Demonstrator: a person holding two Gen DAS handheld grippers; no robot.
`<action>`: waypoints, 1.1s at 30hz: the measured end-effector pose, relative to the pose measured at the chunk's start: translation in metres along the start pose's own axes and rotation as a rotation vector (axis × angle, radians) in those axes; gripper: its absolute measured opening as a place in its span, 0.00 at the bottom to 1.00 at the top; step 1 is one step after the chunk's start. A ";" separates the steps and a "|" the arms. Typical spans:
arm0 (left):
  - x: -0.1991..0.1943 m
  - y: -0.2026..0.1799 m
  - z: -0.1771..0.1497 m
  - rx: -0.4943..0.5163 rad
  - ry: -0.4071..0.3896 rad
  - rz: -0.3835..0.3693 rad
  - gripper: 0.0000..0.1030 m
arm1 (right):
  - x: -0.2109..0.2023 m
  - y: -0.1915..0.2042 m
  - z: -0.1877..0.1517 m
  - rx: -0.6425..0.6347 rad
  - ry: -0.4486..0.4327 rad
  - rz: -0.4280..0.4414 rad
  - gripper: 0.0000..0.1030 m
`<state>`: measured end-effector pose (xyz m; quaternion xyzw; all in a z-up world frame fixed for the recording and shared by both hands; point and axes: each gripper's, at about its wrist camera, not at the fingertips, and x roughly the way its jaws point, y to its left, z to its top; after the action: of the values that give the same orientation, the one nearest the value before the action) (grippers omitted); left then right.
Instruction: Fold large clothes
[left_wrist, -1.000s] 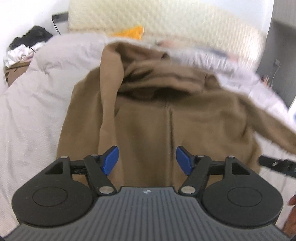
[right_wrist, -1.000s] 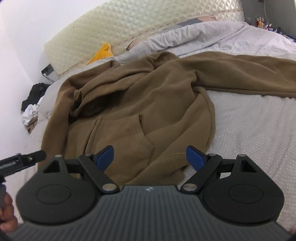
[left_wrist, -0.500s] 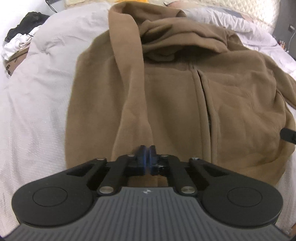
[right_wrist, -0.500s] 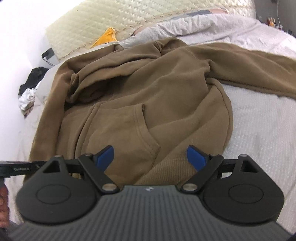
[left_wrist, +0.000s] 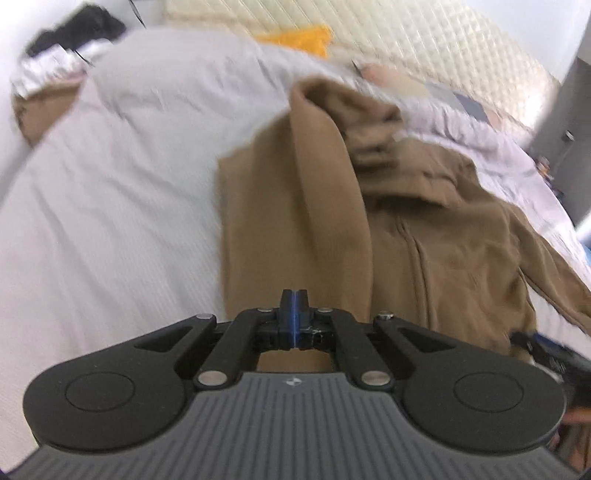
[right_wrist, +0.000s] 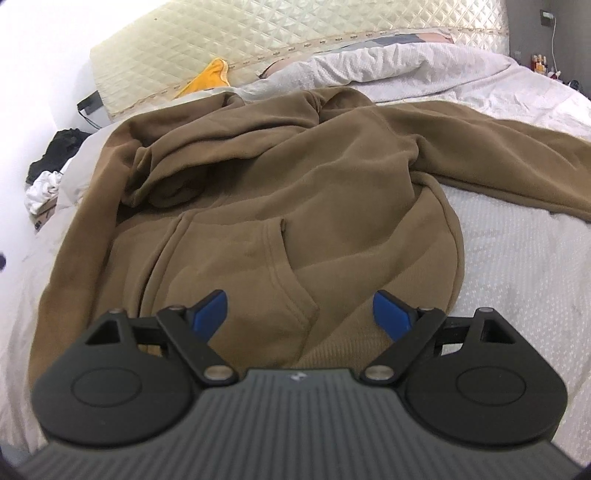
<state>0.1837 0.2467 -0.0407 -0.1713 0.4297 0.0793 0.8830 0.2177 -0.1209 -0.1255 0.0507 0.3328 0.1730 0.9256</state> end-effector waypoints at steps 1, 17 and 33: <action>0.003 -0.001 -0.004 0.009 0.018 -0.015 0.01 | 0.002 0.002 0.001 -0.004 0.000 -0.006 0.84; 0.076 -0.064 -0.050 0.153 0.214 -0.002 0.58 | 0.016 0.005 0.005 -0.022 0.005 0.003 0.84; 0.033 -0.047 0.003 0.171 0.021 0.176 0.06 | 0.012 -0.003 -0.006 -0.047 0.002 0.011 0.84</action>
<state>0.2199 0.2043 -0.0541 -0.0575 0.4573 0.1179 0.8796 0.2239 -0.1193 -0.1379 0.0306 0.3291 0.1858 0.9253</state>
